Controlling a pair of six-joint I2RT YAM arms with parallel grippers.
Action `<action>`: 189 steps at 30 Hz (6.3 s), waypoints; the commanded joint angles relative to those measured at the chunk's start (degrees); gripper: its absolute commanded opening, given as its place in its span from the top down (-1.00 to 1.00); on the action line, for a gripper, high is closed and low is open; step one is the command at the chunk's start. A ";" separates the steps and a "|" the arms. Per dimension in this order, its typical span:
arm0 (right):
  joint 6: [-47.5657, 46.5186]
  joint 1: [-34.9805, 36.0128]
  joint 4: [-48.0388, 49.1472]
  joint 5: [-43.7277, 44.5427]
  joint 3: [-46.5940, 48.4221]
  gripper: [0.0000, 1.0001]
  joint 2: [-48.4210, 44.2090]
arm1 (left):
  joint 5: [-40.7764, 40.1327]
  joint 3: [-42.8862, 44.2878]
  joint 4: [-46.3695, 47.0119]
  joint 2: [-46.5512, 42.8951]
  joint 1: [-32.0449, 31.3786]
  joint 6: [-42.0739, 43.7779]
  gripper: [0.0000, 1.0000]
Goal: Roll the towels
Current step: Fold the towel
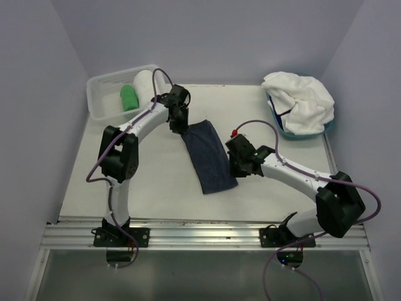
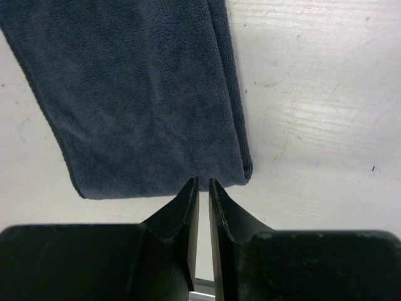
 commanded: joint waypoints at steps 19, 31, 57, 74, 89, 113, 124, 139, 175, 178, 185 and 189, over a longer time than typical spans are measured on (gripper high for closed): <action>-0.54 -1.76 7.85 -1.74 0.44 0.74 15.60 | 3.04 -19.11 14.34 -3.69 -7.09 -7.71 0.63; 3.18 1.85 4.87 1.07 2.54 0.67 4.69 | 5.21 -19.77 7.92 -14.91 -7.70 -6.12 0.39; 5.20 2.55 9.27 -4.30 -10.46 0.71 1.28 | 11.57 -42.22 21.47 -21.85 -20.27 -14.74 0.69; 6.16 3.08 6.97 -5.61 -11.78 0.22 -4.89 | 6.11 -48.71 20.22 -28.99 -20.27 -16.68 0.28; 7.75 2.99 12.68 -8.08 -14.59 0.21 -1.63 | 4.88 -51.00 23.57 -25.13 -20.36 -16.85 0.22; 7.48 2.91 9.26 -2.02 -9.32 1.00 -3.75 | 5.14 -47.75 21.37 -28.99 -18.87 -20.45 1.00; 1.95 -0.87 7.68 -0.16 1.13 1.00 2.40 | 7.34 -41.69 19.88 -27.59 -13.86 -19.40 1.00; -0.87 -5.53 9.26 -1.39 8.17 1.00 12.77 | 8.83 -28.42 15.84 -16.87 -8.23 -14.66 1.00; -4.64 -7.29 13.30 -5.79 8.70 0.70 13.30 | 7.34 -24.02 16.01 -13.79 -10.51 -13.87 0.57; -5.78 -7.47 13.74 -5.35 10.10 0.71 16.81 | 7.86 -22.70 17.06 -10.28 -9.55 -12.46 0.61; -7.37 -7.55 13.30 -1.92 12.57 0.80 22.89 | 6.46 -19.27 15.75 -6.14 -8.32 -10.52 0.64; -7.02 -7.38 13.31 -2.36 10.99 0.80 17.72 | 3.21 -19.62 13.64 -11.66 -8.40 -10.26 0.57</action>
